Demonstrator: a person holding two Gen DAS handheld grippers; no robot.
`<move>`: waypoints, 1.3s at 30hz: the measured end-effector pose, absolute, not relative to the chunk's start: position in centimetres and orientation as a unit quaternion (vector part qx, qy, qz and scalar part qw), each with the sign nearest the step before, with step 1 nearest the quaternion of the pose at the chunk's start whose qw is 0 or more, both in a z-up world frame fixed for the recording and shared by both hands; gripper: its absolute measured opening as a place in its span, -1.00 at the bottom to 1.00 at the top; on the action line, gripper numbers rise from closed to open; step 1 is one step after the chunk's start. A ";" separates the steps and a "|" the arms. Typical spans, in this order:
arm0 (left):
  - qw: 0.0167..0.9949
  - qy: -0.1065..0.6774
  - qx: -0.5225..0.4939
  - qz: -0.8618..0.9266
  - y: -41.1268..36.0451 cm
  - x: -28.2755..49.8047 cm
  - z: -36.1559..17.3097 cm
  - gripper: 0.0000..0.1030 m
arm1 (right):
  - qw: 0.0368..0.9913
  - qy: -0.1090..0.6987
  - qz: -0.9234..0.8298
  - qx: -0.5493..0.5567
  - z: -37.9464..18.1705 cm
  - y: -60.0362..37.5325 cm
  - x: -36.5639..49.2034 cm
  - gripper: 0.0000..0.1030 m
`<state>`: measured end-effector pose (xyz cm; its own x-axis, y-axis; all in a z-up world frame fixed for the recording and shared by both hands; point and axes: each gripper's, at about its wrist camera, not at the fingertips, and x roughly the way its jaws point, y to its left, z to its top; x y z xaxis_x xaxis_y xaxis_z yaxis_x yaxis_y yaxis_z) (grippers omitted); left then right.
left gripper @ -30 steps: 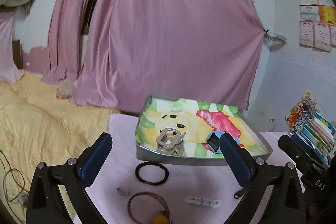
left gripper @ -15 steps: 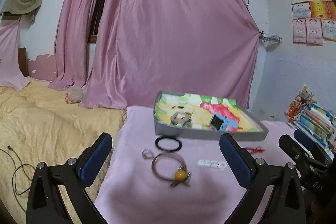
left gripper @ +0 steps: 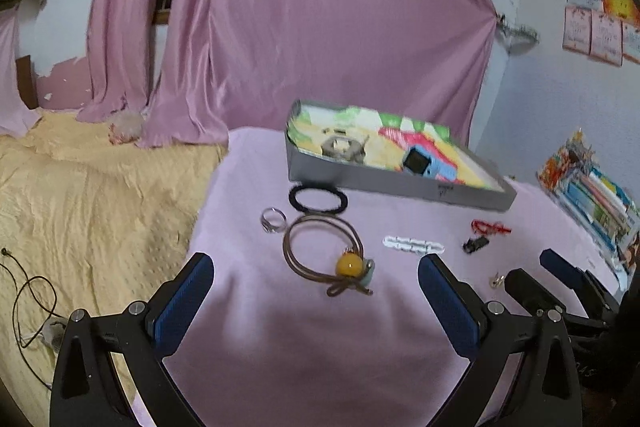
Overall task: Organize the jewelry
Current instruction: 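Move both tools back toward the remaining jewelry on the table, then grasp the brown cord with yellow bead with the left tool while the right tool grasps the earring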
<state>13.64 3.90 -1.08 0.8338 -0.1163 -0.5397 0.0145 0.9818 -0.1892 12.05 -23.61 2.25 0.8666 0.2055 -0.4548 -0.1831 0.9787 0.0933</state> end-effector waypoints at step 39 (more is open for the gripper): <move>0.929 0.355 -0.088 -0.059 1.9 15.6 -1.5 -0.55 | 0.943 0.314 0.107 0.027 -0.3 -21.9 14.5 -0.80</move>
<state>15.57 1.85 -1.46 0.7407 -0.1723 -0.6494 0.0471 0.9775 -0.2058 14.49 -21.90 -0.30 0.7798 0.2181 -0.5868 -0.1842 0.9758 0.1178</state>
